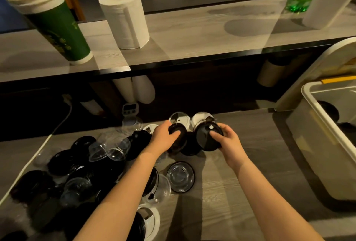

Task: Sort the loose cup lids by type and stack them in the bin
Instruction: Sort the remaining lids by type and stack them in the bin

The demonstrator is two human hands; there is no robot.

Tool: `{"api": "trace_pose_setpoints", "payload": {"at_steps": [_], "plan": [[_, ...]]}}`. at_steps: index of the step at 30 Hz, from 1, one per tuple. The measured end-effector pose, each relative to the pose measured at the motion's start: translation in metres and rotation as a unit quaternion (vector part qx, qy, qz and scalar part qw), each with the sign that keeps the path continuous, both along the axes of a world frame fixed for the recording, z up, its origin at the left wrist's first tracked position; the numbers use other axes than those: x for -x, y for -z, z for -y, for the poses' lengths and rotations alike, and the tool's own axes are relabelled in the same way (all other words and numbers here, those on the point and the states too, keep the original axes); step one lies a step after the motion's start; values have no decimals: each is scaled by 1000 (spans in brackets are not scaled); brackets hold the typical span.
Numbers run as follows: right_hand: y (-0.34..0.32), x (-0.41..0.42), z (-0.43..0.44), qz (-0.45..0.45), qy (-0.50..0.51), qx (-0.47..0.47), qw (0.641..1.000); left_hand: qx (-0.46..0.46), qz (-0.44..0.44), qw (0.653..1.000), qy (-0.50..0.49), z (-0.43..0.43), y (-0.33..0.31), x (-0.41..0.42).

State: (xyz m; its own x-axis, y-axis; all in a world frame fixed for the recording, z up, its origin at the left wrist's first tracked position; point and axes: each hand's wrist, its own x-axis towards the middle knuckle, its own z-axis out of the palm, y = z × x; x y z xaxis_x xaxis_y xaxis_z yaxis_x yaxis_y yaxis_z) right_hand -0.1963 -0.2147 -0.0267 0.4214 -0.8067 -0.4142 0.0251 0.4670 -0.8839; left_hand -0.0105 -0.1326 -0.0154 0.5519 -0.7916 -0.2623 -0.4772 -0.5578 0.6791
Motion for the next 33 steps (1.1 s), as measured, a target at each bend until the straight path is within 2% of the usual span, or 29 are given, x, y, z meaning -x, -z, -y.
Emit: {"api": "trace_pose_setpoints", "payload": {"at_steps": [2,4,7,9,11,16,20,23,25,27,31,33], "plan": [[-18,-10,-1,85,-14,-20,996,54,-60,995,-49,-7,-9,1],[-36,-24,-5,112,-44,-9,993,95,-161,978,-90,-15,-17,6],[-52,-44,-19,26,-84,85,993,170,-321,918,-159,-28,-34,17],[-55,-52,-29,-27,-93,143,985,211,-368,888,-175,-37,-42,21],[-53,-58,-37,-76,-116,192,972,232,-381,879,-169,-46,-44,22],[-54,-56,-47,-112,-140,239,954,223,-328,912,-102,-69,-45,23],[-63,-45,-42,-65,-218,204,952,212,-345,903,-140,-79,-44,18],[-52,-41,-43,-99,-230,195,948,224,-333,897,-185,-86,-43,12],[-32,-36,-46,-192,-240,236,922,241,-305,894,-221,-91,-43,9],[-11,-27,-54,-266,-300,291,869,244,-284,891,-258,-96,-43,6],[24,-10,-80,-294,-448,363,763,239,-277,887,-281,-104,-39,4],[39,-7,-89,-316,-457,400,729,235,-280,888,-279,-106,-36,6]]}}
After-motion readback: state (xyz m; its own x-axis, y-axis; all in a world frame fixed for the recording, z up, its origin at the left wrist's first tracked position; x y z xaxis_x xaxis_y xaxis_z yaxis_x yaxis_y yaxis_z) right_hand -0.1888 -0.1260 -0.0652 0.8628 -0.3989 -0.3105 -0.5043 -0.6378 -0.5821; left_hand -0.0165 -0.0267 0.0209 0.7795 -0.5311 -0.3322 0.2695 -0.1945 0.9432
